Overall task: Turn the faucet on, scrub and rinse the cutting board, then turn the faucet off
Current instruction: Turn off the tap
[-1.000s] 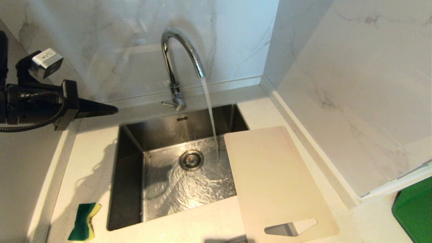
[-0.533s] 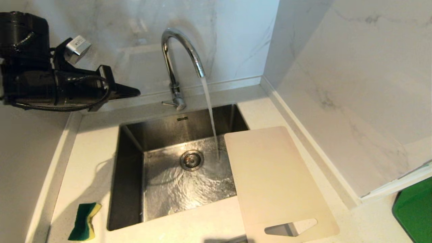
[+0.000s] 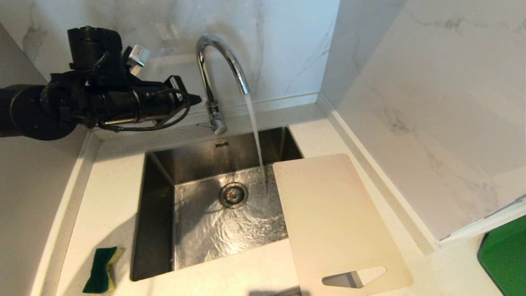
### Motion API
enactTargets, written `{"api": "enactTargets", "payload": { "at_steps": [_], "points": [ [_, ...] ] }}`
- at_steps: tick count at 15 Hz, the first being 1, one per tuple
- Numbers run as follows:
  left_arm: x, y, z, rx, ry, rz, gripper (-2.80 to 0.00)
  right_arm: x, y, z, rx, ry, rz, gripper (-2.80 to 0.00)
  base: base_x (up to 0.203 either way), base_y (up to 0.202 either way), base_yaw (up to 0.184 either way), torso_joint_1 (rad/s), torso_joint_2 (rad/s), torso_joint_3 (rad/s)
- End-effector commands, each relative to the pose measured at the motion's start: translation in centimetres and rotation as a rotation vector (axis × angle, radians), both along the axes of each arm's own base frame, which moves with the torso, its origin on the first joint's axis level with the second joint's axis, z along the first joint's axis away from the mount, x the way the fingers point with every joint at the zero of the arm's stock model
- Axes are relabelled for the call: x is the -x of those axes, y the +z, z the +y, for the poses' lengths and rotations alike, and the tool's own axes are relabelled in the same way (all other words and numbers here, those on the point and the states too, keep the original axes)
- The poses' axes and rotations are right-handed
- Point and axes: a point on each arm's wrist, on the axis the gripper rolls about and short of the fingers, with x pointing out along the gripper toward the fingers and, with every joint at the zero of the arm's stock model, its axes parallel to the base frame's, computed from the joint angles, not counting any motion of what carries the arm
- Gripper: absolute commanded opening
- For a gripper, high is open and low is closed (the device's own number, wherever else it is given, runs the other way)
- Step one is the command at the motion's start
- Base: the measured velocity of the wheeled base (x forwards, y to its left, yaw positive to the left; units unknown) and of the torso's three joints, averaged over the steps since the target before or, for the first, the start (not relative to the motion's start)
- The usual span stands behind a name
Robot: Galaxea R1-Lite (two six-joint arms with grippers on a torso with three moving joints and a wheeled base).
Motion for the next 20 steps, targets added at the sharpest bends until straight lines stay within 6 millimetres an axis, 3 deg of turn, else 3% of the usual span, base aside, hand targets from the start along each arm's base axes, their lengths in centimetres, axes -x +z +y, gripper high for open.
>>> {"api": "enactTargets", "payload": {
  "at_steps": [1, 8, 15, 20],
  "points": [
    [-1.6, -1.6, -0.7, 0.016, 0.004, 0.025, -2.80, 0.0, 0.0, 0.0, 0.000, 0.001, 0.000, -2.80, 0.000, 0.000, 0.000, 0.000, 0.00, 0.000],
    [-3.8, -2.5, -1.8, 0.150, 0.007, -0.113, -2.80, 0.0, 0.0, 0.0, 0.000, 0.001, 0.001, -2.80, 0.000, 0.000, 0.000, 0.000, 0.00, 0.000],
    [-6.1, -6.6, -2.8, 0.183, 0.030, -0.191, -2.80, 0.0, 0.0, 0.0, 0.000, 0.001, 0.002, -2.80, 0.000, 0.000, 0.000, 0.000, 0.00, 0.000],
    [-6.9, -8.3, -3.1, 0.160, 0.029, -0.228, -2.80, 0.0, 0.0, 0.0, 0.000, 0.001, 0.002, -2.80, 0.000, 0.000, 0.000, 0.000, 0.00, 0.000]
  ]
}}
